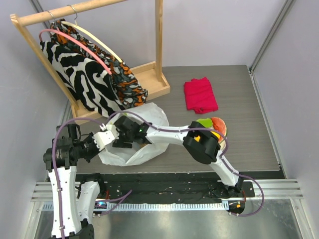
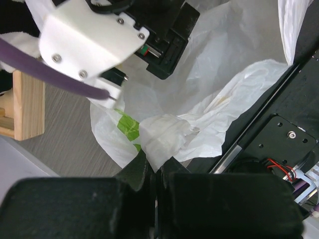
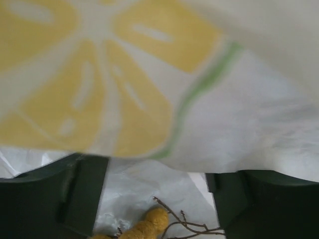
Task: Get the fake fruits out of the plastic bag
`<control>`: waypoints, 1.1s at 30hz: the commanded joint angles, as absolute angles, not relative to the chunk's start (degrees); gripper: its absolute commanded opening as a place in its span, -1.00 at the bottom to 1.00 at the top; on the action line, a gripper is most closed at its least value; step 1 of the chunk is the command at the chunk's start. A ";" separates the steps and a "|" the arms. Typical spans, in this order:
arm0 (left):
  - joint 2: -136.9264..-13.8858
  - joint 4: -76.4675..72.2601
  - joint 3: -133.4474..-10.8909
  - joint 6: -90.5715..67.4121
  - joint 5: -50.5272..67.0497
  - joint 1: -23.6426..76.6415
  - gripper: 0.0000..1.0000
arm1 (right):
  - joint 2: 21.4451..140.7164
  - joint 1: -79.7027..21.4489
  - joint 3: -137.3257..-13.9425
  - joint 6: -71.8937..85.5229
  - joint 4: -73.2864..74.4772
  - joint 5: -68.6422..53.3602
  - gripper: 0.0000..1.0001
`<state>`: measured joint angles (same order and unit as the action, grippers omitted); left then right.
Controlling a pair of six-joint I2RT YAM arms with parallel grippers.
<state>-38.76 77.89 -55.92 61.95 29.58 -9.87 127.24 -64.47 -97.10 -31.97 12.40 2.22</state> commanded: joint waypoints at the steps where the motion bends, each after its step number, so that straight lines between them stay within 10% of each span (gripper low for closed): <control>1: -38.58 95.10 -56.95 62.23 31.02 -9.76 -1.00 | 128.84 -64.95 -100.19 -35.59 8.70 3.16 0.30; 8: -37.71 94.31 -56.08 61.00 31.46 -9.76 -1.00 | 128.32 -64.95 -102.39 -36.56 11.33 3.95 -0.81; 14: -36.39 90.62 -55.46 57.49 31.55 -9.75 -1.00 | 118.60 -64.69 -99.68 -36.38 20.38 -3.32 -0.97; 21: -38.32 85.70 -56.77 54.58 32.43 -9.67 -1.00 | 107.24 -64.51 -89.93 -34.98 26.81 -10.90 -0.97; 25: -39.90 85.43 -58.44 54.14 33.04 -9.75 -1.00 | 109.33 -64.51 -89.82 -34.37 23.91 -7.84 -0.43; 33: -38.06 92.01 -61.96 55.99 34.37 -9.76 -1.00 | 122.94 -64.60 -104.48 -31.99 20.13 -1.33 0.03</control>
<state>-39.59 77.82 -59.96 55.51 32.29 -9.87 118.13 -64.34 -97.36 -33.63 23.62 -5.52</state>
